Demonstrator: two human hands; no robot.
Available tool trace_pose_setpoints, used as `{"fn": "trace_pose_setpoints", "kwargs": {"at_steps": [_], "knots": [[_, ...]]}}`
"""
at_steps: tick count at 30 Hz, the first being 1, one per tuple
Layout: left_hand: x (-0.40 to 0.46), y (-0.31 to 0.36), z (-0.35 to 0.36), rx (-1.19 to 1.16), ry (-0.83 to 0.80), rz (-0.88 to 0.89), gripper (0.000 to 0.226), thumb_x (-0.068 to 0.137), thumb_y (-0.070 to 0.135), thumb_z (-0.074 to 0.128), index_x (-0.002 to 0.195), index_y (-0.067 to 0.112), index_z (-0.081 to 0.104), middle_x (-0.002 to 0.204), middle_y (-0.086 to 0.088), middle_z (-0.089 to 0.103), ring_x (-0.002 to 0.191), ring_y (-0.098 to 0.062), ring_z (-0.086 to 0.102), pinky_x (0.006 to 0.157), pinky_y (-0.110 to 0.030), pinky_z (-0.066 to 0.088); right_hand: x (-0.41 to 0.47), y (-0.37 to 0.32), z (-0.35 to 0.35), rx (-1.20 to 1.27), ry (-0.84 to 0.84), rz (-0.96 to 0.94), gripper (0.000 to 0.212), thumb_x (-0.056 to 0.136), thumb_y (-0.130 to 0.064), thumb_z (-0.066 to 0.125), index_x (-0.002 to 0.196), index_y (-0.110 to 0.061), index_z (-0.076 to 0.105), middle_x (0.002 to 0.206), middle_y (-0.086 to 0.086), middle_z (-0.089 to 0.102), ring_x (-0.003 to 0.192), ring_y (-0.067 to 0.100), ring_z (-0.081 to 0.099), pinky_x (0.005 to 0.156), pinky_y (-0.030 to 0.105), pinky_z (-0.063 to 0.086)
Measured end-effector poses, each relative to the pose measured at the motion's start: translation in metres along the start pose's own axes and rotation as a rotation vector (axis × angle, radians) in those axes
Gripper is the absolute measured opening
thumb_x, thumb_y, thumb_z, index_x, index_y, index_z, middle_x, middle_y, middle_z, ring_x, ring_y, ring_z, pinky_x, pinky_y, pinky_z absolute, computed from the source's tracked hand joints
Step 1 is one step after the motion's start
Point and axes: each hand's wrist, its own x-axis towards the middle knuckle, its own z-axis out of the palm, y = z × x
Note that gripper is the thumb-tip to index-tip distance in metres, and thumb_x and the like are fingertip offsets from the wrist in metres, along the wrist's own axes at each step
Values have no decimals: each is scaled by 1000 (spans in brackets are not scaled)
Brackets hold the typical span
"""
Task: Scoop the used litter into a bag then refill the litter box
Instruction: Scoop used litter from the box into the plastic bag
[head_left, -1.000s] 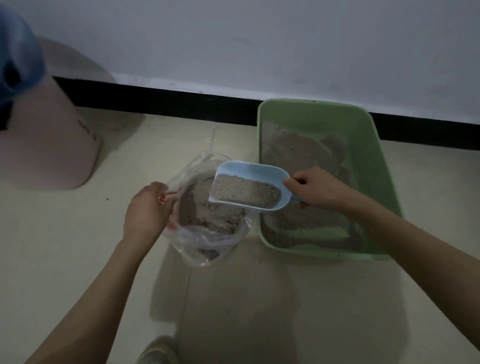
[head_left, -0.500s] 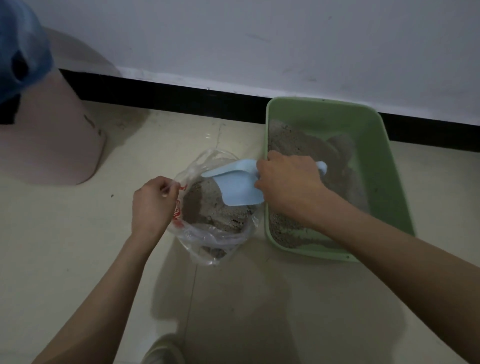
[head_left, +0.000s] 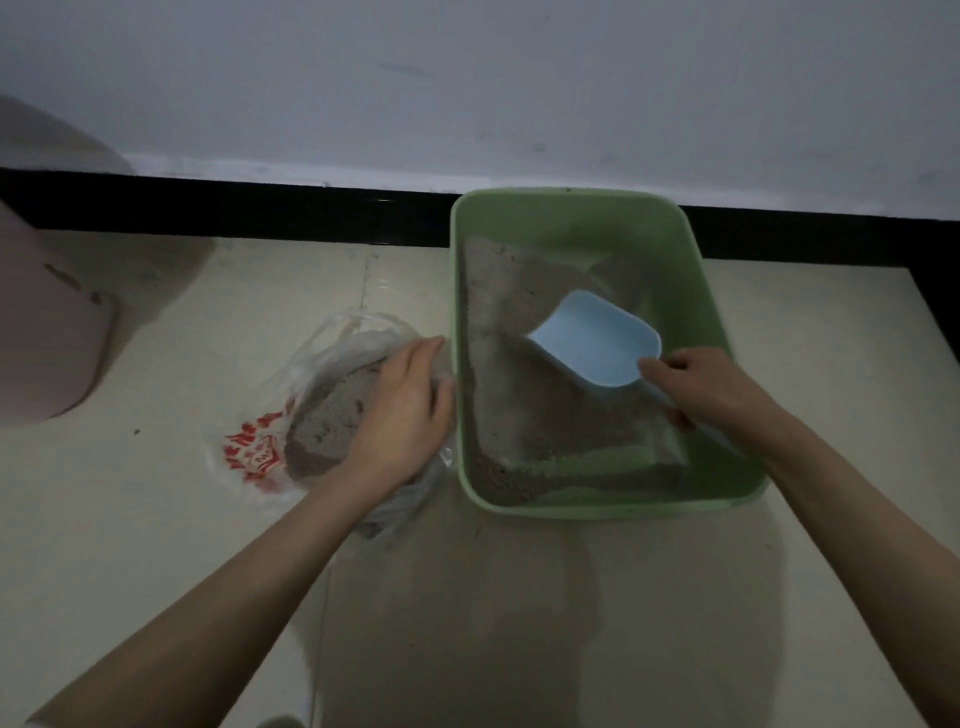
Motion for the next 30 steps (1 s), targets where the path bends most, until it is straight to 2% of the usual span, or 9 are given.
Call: {"fn": "trace_pose_setpoints", "kwargs": {"at_steps": [5, 11, 15, 18, 21, 24, 26, 28, 30], "knots": [[26, 6, 31, 65, -116, -155, 58, 100, 28, 31, 147, 3, 9, 152, -16, 19, 141, -30, 14, 117, -42, 14, 8, 27, 6, 12, -130, 73, 36, 94, -28, 51, 92, 6, 63, 55, 11, 47, 44, 22, 44, 46, 25, 34], [44, 14, 43, 106, -22, -238, 55, 101, 28, 23, 148, 4, 5, 156, -12, 12, 144, -26, 5, 118, -39, 9, 56, 4, 14, -76, 103, -45, 35, 94, -32, 47, 103, -2, 61, 75, 10, 60, 67, 26, 60, 66, 37, 53], [42, 13, 46, 117, 12, -232, 54, 101, 25, 22, 148, 4, 7, 156, -11, 14, 145, -24, 2, 118, -37, 8, 96, -28, 16, 97, 17, 32, 37, 95, -26, 47, 113, 6, 55, 66, 8, 51, 52, 17, 49, 47, 26, 42], [43, 11, 48, 123, 27, -231, 53, 101, 24, 22, 148, 3, 8, 155, -11, 16, 145, -23, 2, 118, -37, 9, 115, -44, 28, 213, -39, 116, 39, 93, -20, 47, 122, 5, 46, 72, 8, 47, 56, 16, 47, 47, 26, 38], [43, 12, 51, 101, 35, -236, 52, 101, 23, 24, 147, 4, 10, 155, -10, 19, 145, -22, 3, 117, -37, 11, 131, -51, 40, 295, -26, 123, 38, 92, -19, 47, 122, 3, 46, 71, 7, 46, 54, 15, 45, 46, 26, 36], [44, 12, 54, 75, 47, -246, 52, 100, 23, 23, 147, 4, 12, 154, -11, 21, 145, -22, 5, 116, -38, 12, 138, -49, 57, 362, 41, 122, 31, 88, -19, 49, 109, 4, 53, 65, 9, 49, 49, 17, 46, 43, 24, 36], [43, 11, 55, 74, 60, -234, 55, 97, 27, 17, 147, 3, 14, 153, -12, 23, 145, -23, 7, 115, -38, 13, 137, -43, 69, 387, 84, 106, 24, 87, -20, 50, 79, 1, 57, 55, 9, 50, 45, 19, 46, 42, 23, 36], [42, 10, 55, 71, 68, -227, 60, 93, 31, 15, 147, 3, 15, 152, -12, 24, 145, -23, 8, 115, -37, 14, 136, -37, 78, 436, 109, 81, 33, 87, -19, 49, 57, -7, 49, 48, 7, 46, 42, 19, 44, 42, 23, 34], [42, 10, 56, 61, 74, -225, 61, 92, 31, 16, 146, 2, 16, 152, -13, 26, 145, -24, 8, 115, -38, 15, 136, -33, 82, 475, 108, 58, 37, 88, -17, 49, 52, -11, 43, 46, 5, 42, 41, 18, 42, 42, 23, 32]]}}
